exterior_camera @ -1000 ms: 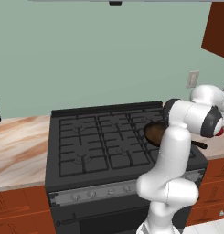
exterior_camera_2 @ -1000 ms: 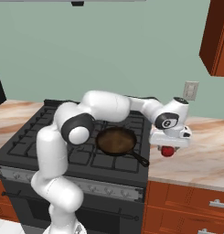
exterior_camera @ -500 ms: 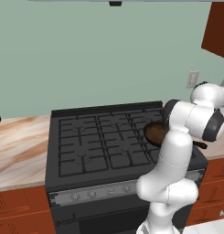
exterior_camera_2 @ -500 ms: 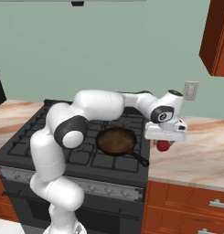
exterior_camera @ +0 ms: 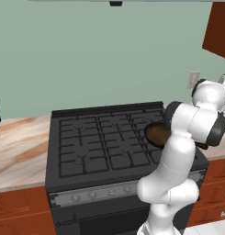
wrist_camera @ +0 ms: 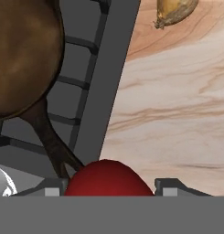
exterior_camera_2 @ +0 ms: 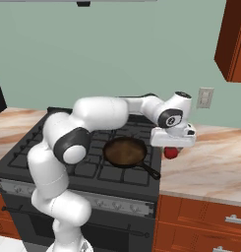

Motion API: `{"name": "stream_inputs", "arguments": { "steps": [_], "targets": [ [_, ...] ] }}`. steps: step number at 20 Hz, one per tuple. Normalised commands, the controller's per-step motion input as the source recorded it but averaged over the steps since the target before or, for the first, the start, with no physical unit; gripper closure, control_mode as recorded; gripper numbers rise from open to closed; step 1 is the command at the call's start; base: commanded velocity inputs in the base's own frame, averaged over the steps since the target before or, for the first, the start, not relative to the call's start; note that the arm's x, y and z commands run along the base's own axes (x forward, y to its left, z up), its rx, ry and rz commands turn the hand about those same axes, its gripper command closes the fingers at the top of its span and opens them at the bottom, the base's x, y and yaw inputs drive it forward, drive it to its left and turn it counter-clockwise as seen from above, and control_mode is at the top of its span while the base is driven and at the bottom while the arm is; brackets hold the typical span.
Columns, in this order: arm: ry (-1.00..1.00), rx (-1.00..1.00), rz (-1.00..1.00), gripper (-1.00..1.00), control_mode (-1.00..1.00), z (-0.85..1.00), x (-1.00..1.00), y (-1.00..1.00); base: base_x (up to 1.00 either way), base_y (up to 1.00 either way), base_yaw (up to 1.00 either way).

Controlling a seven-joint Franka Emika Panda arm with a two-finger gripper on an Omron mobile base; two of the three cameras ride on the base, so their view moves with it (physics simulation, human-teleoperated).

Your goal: Place the pan on the front right burner on the stove. Then place the tomato and the onion in the pan and turn on the front right burner.

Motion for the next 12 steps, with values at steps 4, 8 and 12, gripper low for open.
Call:
{"name": "stream_inputs", "arguments": {
  "steps": [4, 8, 12],
  "targets": [
    [0.00, 0.00, 0.06, 1.00, -1.00, 0.15, -0.01, 0.21, 0.00, 0.00, 0.00],
    [0.00, 0.00, 0.06, 1.00, -1.00, 0.18, 0.00, 0.22, 0.00, 0.00, 0.00],
    [0.00, 0.00, 0.06, 1.00, -1.00, 0.18, 0.00, 0.22, 0.00, 0.00, 0.00]
  ]
}}
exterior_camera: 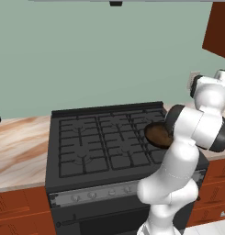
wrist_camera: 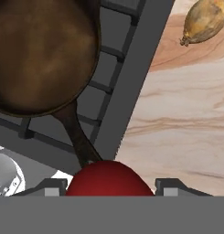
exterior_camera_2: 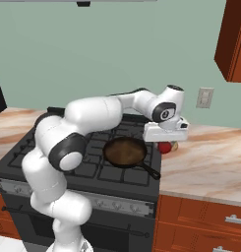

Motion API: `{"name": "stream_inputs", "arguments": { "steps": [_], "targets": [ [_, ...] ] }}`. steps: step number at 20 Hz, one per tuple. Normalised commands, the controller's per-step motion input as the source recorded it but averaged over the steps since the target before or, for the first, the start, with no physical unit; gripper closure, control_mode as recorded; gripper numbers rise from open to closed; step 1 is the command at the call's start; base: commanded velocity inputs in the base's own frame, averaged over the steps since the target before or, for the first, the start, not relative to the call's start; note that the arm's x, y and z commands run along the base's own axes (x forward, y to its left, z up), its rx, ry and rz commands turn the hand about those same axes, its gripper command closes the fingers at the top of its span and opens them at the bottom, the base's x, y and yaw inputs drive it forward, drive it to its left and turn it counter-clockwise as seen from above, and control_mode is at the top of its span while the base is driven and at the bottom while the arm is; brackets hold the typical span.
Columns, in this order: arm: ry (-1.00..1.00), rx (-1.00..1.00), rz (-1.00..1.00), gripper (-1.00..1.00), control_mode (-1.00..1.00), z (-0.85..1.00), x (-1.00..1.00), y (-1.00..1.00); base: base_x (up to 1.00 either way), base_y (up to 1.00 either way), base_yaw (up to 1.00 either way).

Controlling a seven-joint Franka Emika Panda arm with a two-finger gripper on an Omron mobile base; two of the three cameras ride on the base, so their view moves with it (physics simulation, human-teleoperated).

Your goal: Place the pan on the front right burner on the stove. Then place the tomato and the onion in the pan and turn on the front right burner.

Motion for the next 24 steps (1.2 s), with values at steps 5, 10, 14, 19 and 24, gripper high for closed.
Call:
{"name": "stream_inputs", "arguments": {
  "steps": [5, 10, 14, 19, 24],
  "targets": [
    [0.00, 0.00, 0.07, 1.00, -1.00, 0.17, 0.00, 0.27, 0.00, 0.00, 0.00],
    [0.00, 0.00, 0.07, 1.00, -1.00, 0.15, -0.03, 0.34, 0.00, 0.00, 0.00],
    [0.00, 0.00, 0.04, 1.00, -1.00, 0.04, -0.08, 0.41, 0.00, 0.00, 0.00],
    [0.00, 0.00, 0.03, 1.00, -1.00, 0.00, -0.02, 0.45, 0.00, 0.00, 0.00],
    [0.00, 0.00, 0.03, 1.00, -1.00, 0.00, -0.01, 0.41, 0.00, 0.00, 0.00]
  ]
}}
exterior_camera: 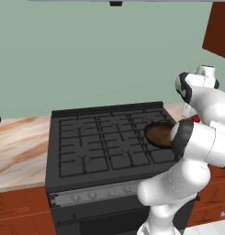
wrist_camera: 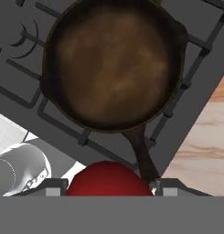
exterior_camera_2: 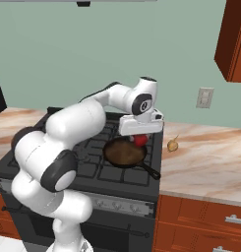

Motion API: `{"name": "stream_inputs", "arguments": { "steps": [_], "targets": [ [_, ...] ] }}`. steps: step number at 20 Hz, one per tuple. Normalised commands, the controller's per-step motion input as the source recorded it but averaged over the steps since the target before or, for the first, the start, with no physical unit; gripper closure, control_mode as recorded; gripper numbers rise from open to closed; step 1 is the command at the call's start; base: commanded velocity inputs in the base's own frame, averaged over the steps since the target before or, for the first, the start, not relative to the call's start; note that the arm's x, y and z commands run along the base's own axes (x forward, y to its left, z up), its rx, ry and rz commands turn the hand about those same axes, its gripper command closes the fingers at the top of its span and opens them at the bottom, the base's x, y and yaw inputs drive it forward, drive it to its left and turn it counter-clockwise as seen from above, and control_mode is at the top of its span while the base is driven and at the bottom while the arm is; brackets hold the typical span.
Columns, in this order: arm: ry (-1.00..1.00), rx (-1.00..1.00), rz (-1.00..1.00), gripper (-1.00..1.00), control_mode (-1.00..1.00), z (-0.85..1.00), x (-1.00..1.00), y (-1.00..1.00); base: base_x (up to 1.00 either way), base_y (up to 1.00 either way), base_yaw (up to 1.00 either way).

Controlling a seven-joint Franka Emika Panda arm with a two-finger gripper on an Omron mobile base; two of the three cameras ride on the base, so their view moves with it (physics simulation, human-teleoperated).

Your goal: Place the pan on the front right burner on the stove. Then place the tomato and the onion in the pan and turn on the front right burner.

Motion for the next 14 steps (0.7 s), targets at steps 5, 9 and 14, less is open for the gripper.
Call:
{"name": "stream_inputs", "arguments": {
  "steps": [5, 9, 14],
  "targets": [
    [0.00, 0.00, 0.03, 1.00, -1.00, 0.00, -0.02, 0.39, 0.00, 0.00, 0.00],
    [0.00, 0.00, 0.02, 1.00, -1.00, 0.00, 0.00, 0.37, 0.00, 0.00, 0.00],
    [0.00, 0.00, 0.01, 1.00, -1.00, 0.00, 0.00, 0.33, 0.00, 0.00, 0.00]
  ]
}}
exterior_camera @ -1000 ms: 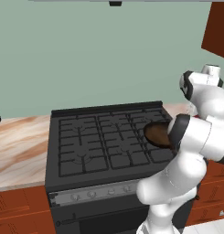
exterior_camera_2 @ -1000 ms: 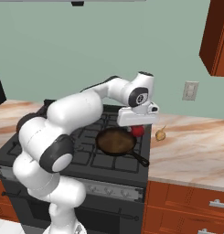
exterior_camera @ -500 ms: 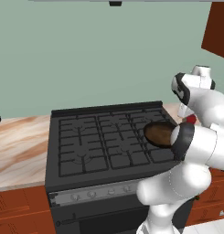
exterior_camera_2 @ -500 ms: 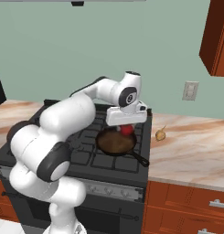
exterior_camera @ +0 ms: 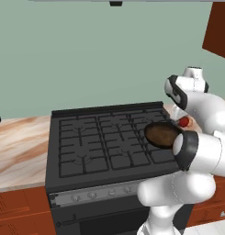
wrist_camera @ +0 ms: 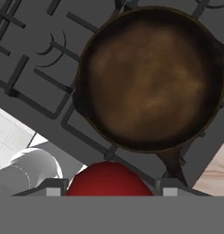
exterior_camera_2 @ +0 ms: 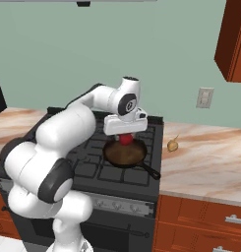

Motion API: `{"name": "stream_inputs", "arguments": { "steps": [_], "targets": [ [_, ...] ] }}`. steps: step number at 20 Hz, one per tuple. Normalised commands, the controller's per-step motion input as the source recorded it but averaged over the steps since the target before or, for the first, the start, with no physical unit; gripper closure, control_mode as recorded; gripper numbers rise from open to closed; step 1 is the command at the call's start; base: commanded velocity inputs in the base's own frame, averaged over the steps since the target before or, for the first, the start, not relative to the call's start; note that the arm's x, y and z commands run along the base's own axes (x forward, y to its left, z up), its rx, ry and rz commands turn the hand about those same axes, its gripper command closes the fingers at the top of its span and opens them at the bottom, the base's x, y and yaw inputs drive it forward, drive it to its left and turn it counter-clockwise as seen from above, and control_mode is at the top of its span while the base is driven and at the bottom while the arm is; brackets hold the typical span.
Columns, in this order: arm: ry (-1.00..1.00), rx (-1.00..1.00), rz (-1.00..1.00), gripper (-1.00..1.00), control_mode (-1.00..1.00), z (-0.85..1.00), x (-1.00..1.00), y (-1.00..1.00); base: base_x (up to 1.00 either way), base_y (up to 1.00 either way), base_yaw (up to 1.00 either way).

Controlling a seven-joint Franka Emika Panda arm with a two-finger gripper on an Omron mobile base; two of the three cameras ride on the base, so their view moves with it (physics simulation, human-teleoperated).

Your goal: Place the pan on the front right burner on the stove. Then place the tomato and the onion in the pan and turn on the front right burner.

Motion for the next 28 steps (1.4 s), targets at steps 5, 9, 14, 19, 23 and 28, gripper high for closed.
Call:
{"name": "stream_inputs", "arguments": {
  "steps": [5, 9, 14, 19, 23, 28],
  "targets": [
    [0.00, 0.00, 0.02, 1.00, -1.00, 0.00, 0.06, 0.28, 0.00, 0.00, 0.00],
    [-0.01, 0.00, 0.02, 1.00, -1.00, 0.00, 0.35, 0.11, 0.00, 0.00, 0.00],
    [0.00, 0.00, 0.02, 1.00, -1.00, -0.04, 0.55, 0.06, 0.00, 0.00, 0.00],
    [0.00, 0.00, 0.02, 1.00, -1.00, -0.04, 0.54, 0.02, 0.00, 0.00, 0.00],
    [0.00, 0.00, 0.04, 1.00, -1.00, 0.00, 0.00, 0.00, 0.00, 0.00, 0.00],
    [0.00, 0.00, 0.04, 1.00, -1.00, -0.01, 0.06, 0.00, 0.00, 0.00, 0.00]
  ]
}}
